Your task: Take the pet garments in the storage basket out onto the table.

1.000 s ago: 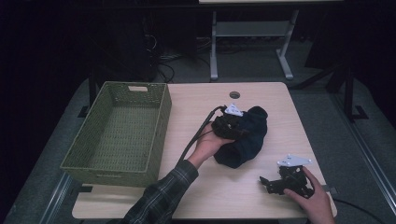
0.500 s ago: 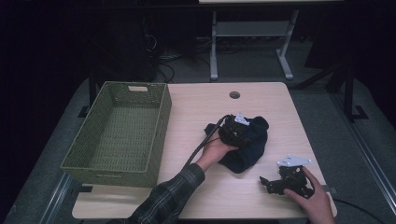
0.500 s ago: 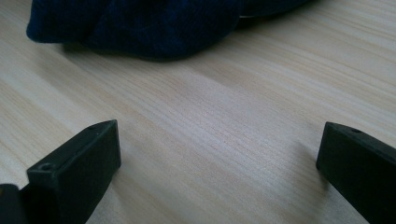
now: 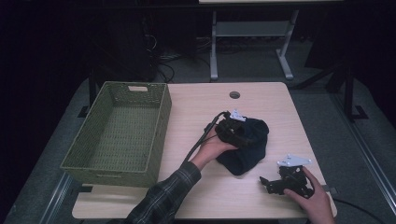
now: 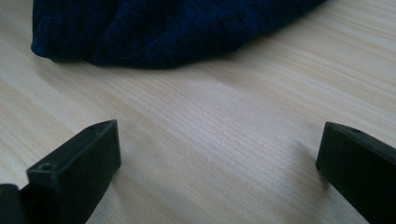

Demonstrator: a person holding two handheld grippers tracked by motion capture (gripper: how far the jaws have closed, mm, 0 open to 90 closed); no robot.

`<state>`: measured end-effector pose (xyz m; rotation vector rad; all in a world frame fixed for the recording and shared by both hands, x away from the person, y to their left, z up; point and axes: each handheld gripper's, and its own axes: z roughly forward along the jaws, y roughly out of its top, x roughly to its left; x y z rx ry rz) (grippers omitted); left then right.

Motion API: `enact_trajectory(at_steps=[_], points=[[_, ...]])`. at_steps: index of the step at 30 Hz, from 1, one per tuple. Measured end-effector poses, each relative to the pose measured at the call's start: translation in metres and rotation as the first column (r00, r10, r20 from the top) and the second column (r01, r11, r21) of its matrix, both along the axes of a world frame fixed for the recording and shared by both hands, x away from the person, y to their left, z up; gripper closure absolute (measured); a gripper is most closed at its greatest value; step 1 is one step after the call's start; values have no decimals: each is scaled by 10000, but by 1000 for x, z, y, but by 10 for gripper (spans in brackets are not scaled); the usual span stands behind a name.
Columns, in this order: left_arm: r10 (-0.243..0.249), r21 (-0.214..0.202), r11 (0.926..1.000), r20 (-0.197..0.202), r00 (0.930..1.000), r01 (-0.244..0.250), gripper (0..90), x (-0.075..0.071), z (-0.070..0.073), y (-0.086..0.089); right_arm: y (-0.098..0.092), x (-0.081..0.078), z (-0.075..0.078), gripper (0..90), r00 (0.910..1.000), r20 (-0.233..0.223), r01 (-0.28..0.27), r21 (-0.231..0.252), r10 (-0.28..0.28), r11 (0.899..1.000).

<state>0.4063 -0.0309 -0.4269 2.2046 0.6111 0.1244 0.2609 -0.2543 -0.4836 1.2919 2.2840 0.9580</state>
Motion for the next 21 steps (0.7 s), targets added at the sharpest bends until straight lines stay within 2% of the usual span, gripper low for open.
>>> enact_trajectory(at_steps=[1,7,8,12,21], points=[[-65,89,9999,155,9999,64,144,1,2,3,0,0,0,0,10000,0,1,1,-1,10000],[27,-80,10000,160,9999,-26,137,-2,10,15,0,0,0,0,10000,6,-3,-3,3,10000],[-54,11,10000,272,9996,54,136,-2,12,18,0,0,0,0,10000,6,-6,-4,6,10000],[135,-218,9997,226,9997,-130,136,-6,16,27,0,0,0,0,10000,-45,13,-8,-13,10000],[351,-326,9989,336,9988,-340,136,-11,21,50,0,0,0,0,10000,-30,-6,-34,6,10000]])
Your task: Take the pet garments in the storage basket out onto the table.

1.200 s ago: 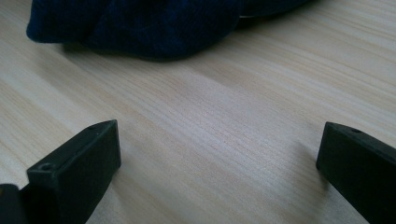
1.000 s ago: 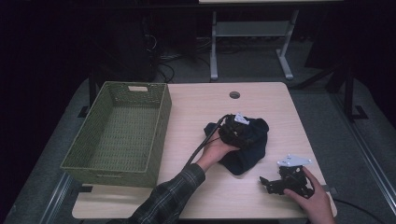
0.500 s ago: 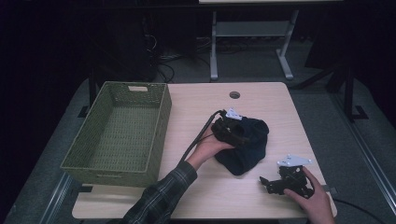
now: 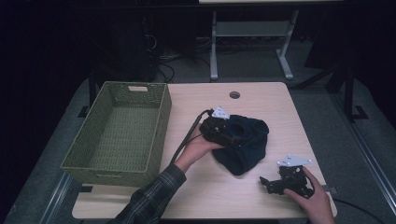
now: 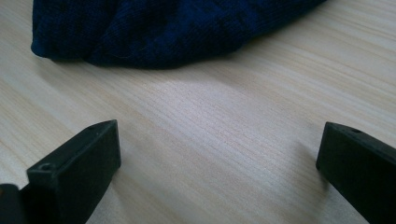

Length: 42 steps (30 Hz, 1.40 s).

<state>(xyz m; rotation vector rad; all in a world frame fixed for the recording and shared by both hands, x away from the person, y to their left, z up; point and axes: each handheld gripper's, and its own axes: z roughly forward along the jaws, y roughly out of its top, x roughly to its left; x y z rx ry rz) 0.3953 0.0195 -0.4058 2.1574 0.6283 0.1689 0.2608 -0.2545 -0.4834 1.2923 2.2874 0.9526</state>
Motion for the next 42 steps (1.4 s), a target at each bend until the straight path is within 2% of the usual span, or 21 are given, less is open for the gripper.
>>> enact_trajectory(at_steps=[10,13,24,28,42], points=[[288,-17,9996,126,9995,-288,136,-9,0,27,0,0,0,0,10000,3,-2,-2,2,10000],[424,-176,9990,120,9990,-422,136,-13,-1,35,0,0,0,0,10000,2,-3,-3,3,10000],[697,-359,9970,150,9975,-691,137,-31,-7,59,0,0,0,0,10000,2,-2,-2,2,10000],[691,-199,9974,283,9972,-686,136,-39,-10,65,0,0,0,0,10000,7,-5,-5,5,10000],[748,18,9972,193,9970,-748,134,-66,-29,85,0,0,0,0,10000,2,-2,-2,2,10000]])
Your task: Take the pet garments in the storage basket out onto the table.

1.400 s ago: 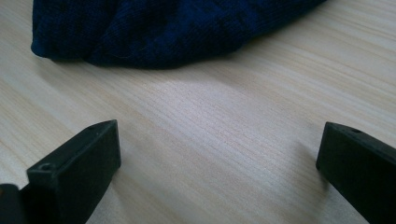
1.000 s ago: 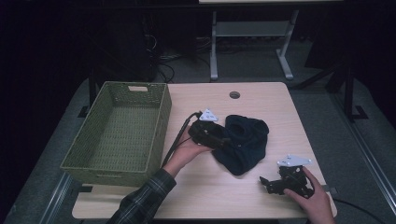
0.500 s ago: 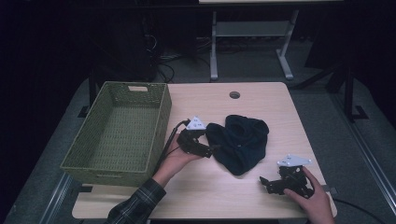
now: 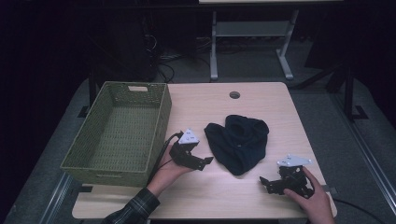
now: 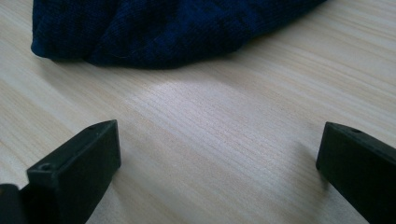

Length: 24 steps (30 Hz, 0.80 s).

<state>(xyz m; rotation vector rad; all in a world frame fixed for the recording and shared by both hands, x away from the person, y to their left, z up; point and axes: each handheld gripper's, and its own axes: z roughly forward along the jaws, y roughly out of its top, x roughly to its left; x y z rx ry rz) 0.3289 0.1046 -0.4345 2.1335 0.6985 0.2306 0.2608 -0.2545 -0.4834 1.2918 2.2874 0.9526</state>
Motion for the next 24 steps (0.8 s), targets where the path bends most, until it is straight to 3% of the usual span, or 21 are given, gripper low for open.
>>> enact_trajectory(at_steps=[8,13,22,24], points=[[398,359,9986,-81,9992,-395,134,-14,-17,10,0,0,0,0,10000,2,3,-1,-3,10000],[379,921,9950,-26,9993,-375,131,-18,-27,12,0,0,0,0,10000,0,0,-1,0,10000],[339,1379,9900,-272,9991,-298,129,-20,-38,12,0,0,0,0,10000,0,2,-1,-2,10000],[338,1404,9896,-106,9994,-320,127,-21,-41,12,0,0,0,0,10000,-4,23,15,-23,10000]])
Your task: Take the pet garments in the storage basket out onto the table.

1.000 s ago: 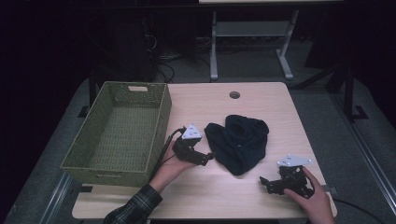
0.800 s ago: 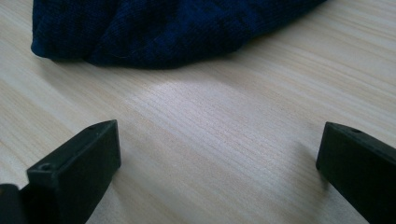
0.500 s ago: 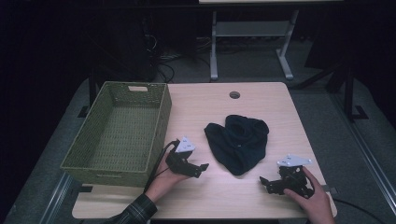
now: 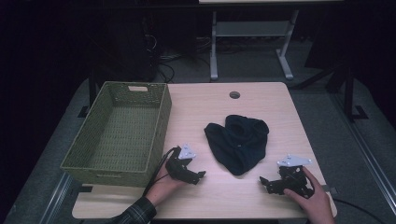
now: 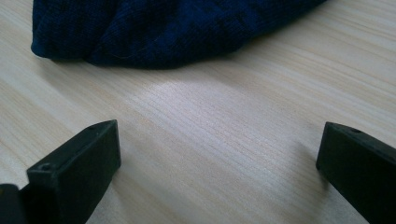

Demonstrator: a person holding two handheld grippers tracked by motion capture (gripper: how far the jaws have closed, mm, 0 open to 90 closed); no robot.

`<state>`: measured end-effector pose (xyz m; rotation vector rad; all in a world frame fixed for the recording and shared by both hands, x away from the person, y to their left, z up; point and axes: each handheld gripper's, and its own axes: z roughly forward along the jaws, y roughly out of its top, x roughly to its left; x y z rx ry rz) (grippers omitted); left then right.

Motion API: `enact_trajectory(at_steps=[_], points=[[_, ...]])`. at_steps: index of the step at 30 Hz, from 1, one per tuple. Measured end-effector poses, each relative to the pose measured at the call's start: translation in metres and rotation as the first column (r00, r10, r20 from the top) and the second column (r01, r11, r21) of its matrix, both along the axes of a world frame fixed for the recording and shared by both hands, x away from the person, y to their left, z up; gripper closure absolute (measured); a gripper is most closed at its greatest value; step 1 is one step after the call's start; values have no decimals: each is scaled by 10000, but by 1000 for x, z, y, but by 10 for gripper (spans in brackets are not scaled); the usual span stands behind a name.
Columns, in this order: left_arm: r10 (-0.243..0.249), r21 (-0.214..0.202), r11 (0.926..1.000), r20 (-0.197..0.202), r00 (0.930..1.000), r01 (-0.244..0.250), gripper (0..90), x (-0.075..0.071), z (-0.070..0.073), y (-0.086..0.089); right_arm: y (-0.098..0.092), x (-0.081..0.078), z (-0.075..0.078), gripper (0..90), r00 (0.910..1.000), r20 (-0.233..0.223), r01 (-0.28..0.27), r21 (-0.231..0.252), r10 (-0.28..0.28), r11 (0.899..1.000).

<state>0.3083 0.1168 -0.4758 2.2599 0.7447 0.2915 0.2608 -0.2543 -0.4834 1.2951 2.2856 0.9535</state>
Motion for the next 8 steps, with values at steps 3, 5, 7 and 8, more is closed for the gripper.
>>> enact_trajectory(at_steps=[3,5,7,8], points=[[39,-98,9999,223,9997,-37,126,-2,-2,0,0,0,0,0,10000,0,-5,-3,5,10000],[66,-103,9999,211,9998,-64,126,-2,-2,0,0,0,0,0,10000,-1,-10,-2,10,10000],[76,-102,9999,213,9997,-74,126,-2,-2,0,0,0,0,0,10000,-1,-6,-4,6,10000],[78,-102,9999,212,9997,-76,127,-2,-2,0,0,0,0,0,10000,-4,1,0,-1,10000]])
